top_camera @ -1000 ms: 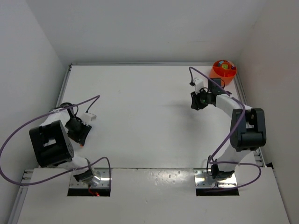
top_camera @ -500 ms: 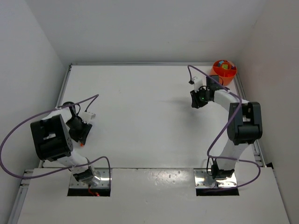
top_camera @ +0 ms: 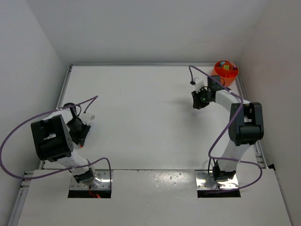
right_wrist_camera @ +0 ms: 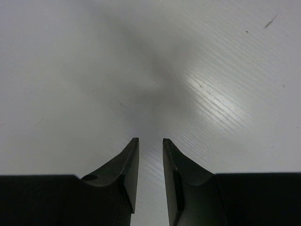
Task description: Sort the legos into containers by color
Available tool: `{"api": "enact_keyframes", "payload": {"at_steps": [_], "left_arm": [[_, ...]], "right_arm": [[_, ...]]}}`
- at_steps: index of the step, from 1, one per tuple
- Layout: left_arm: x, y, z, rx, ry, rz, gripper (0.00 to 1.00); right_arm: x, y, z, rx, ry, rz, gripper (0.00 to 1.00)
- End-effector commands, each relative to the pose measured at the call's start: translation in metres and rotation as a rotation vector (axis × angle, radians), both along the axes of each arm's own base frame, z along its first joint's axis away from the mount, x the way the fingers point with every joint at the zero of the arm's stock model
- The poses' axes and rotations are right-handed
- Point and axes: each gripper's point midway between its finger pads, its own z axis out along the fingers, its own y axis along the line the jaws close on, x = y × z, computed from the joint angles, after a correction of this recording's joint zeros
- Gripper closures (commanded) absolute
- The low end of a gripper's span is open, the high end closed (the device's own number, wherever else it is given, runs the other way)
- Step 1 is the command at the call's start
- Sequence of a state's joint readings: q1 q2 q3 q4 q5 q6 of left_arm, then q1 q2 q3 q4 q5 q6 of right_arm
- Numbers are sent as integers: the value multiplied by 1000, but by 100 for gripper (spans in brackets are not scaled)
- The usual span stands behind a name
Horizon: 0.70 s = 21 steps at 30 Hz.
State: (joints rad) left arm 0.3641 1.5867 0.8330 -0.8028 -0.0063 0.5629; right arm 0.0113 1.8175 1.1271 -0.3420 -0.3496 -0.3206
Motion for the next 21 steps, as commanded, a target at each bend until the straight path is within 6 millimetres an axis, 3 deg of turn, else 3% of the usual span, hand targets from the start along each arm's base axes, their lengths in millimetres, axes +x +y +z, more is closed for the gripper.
{"api": "enact_keyframes", "payload": {"at_steps": [1,7,13,16,17,21], "left_arm": [[1,-2,-4,-6,2,-4,60],[-5,-6,-11,-24,24,-4,74],[4,-17,-9,-71,7,-31,88],[33,-29,11,-166,-84,-50,94],[56,-29,30,-189,-150,-57,96],[132,-74,83,-414,-307,-126,100]], "right_arm": [[12,4,11,-4,-47,23,73],[10,3,15,-8,-60,30,73],[8,7,20,13,-69,42,73],[12,20,36,56,-105,79,73],[12,23,37,70,-105,88,73],[35,50,73,154,-219,173,73]]}}
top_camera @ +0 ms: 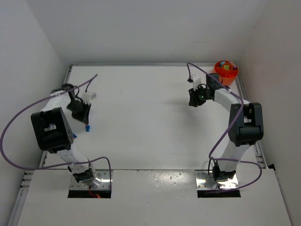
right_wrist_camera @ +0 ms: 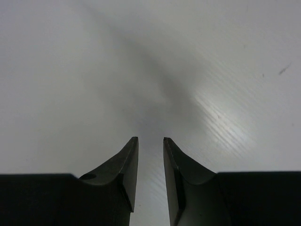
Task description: Sort the legos into containers by color
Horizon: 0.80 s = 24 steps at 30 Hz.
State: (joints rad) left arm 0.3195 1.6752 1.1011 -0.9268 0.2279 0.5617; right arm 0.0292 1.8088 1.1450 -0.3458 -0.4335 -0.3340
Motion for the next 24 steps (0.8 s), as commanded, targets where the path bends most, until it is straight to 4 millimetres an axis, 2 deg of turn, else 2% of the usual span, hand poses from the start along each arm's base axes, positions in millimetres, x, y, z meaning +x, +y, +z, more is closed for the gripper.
{"api": "enact_keyframes", "payload": {"at_steps": [1,2,3,4,5,6,7,8,9,10,11,12,13,14,16,20,24], "left_arm": [[76,-53,55,-246,-197,-81,100],[90,-63,64,-282,-218,-90,100],[121,-83,85,-367,-266,-104,100],[132,-94,95,-417,-279,-103,100],[142,-112,94,-482,-247,-80,100],[160,-123,114,-523,-293,-93,100],[166,-139,124,-607,-303,-110,100],[171,-150,130,-647,-306,-113,100],[175,-168,135,-688,-317,-150,100],[174,-178,140,-709,-315,-166,100],[172,-193,140,-738,-302,-190,100],[173,-201,142,-769,-292,-200,100],[172,-210,152,-817,-300,-221,100],[172,-216,152,-843,-284,-221,100],[169,-233,163,-915,-271,-234,100],[164,-251,169,-1019,-207,-229,100],[156,-265,171,-1048,-167,-242,100]], "right_arm": [[34,42,68,132,-211,132,71],[40,54,74,151,-247,165,70],[44,63,78,176,-266,195,66],[46,70,83,191,-293,217,64],[55,84,91,214,-355,243,61],[57,94,100,242,-388,270,59],[57,110,95,275,-379,292,55],[61,121,102,300,-407,317,53],[67,136,119,344,-457,355,52],[65,155,123,373,-466,399,50],[72,170,130,406,-508,441,49],[72,182,133,432,-516,456,49],[71,202,140,452,-545,490,48],[69,214,144,478,-563,529,48],[72,242,142,512,-603,581,47],[60,272,146,546,-638,659,43],[43,286,137,545,-672,741,41]]}}
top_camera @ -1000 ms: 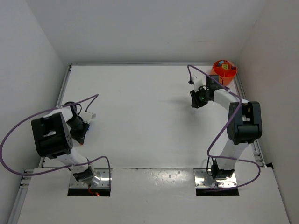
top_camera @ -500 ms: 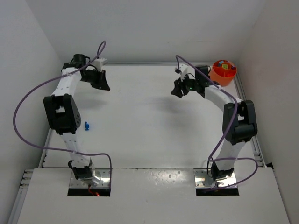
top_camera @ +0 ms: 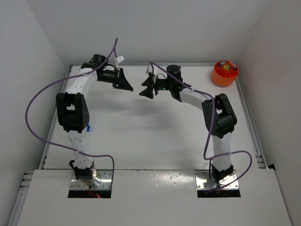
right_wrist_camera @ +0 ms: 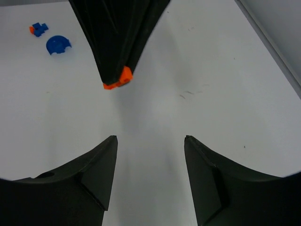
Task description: Sort the legos into containers by color
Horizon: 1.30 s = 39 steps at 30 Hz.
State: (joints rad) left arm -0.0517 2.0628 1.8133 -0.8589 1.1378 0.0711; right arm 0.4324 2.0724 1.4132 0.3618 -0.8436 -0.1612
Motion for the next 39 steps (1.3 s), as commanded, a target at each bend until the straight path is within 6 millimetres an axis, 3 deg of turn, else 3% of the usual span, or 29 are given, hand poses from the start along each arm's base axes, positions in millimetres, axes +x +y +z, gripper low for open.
{"api": "enact_keyframes", "payload": {"at_steps": [1,8,15,27,30,33,39], "left_arm": [[-4,-16,21,-99,-3,-49,100],[-14,-27,12,-84,2,-79,100],[-13,-24,8,-50,-1,-61,100],[-13,-22,7,-17,-13,-43,100],[-12,-21,6,-9,-13,-39,100],[-15,-25,8,-18,-12,-53,100],[-17,-27,11,-38,-11,-64,100]], "right_arm": [[-10,18,38,80,-182,103,39],[-22,28,43,75,-230,136,36],[-30,36,54,82,-259,165,36],[-54,46,70,100,-319,215,51],[-56,44,61,82,-305,219,58],[-58,43,52,52,-315,239,58],[-58,41,46,32,-306,234,48]]}}
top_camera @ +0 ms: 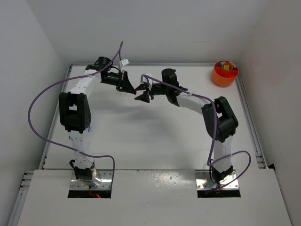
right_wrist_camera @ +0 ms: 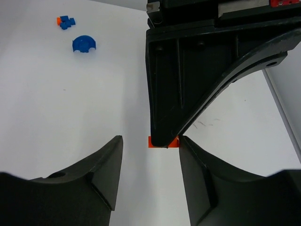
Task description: Sort the legos into containers by color
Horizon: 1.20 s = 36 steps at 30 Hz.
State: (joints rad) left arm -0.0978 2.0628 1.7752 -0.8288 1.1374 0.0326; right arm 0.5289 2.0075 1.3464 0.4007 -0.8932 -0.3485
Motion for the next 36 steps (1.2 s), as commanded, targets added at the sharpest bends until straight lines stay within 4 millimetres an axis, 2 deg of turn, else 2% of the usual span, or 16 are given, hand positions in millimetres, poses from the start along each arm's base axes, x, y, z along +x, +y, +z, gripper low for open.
{"api": "enact_keyframes", "payload": {"at_steps": [1,7,12,13,14,16,17,18,20,21,22,23,26,27,30,36], "left_arm": [[-6,-7,20,-36,-53,-32,100],[-9,-11,23,-38,-62,-41,100],[-11,-15,23,-38,-62,-50,95],[-11,-15,23,-38,-62,-50,85],[-11,-15,23,-38,-62,-50,58],[-10,-13,25,-19,-64,-35,40],[-8,-12,21,1,-66,-24,21],[-7,-11,23,12,-77,-17,12],[-3,-7,24,49,-99,5,0],[-2,-5,27,65,-117,16,0],[0,-3,35,85,-148,31,0],[7,3,34,141,-174,67,0],[35,30,37,305,-241,225,0],[42,36,42,340,-252,280,0],[70,66,44,442,-271,431,0],[96,86,41,602,-309,570,0]], "right_arm": [[-10,4,29,34,-96,51,48],[0,4,32,43,-133,12,62],[6,7,28,35,-140,-22,84],[6,7,29,34,-149,-21,87],[10,6,28,29,-152,-43,91],[10,1,24,5,-140,-68,95],[19,-12,15,-15,-119,-104,98],[17,-14,18,-19,-119,-116,98],[22,-40,10,-78,-93,-209,99],[25,-56,8,-95,-78,-249,100],[20,-74,-11,-141,-43,-290,100],[17,-87,2,-139,-53,-320,100],[15,-143,-19,-206,111,-497,100],[16,-158,-19,-207,156,-561,100],[37,-248,-19,-222,280,-920,100],[61,-362,10,-144,412,-1422,100]]}}
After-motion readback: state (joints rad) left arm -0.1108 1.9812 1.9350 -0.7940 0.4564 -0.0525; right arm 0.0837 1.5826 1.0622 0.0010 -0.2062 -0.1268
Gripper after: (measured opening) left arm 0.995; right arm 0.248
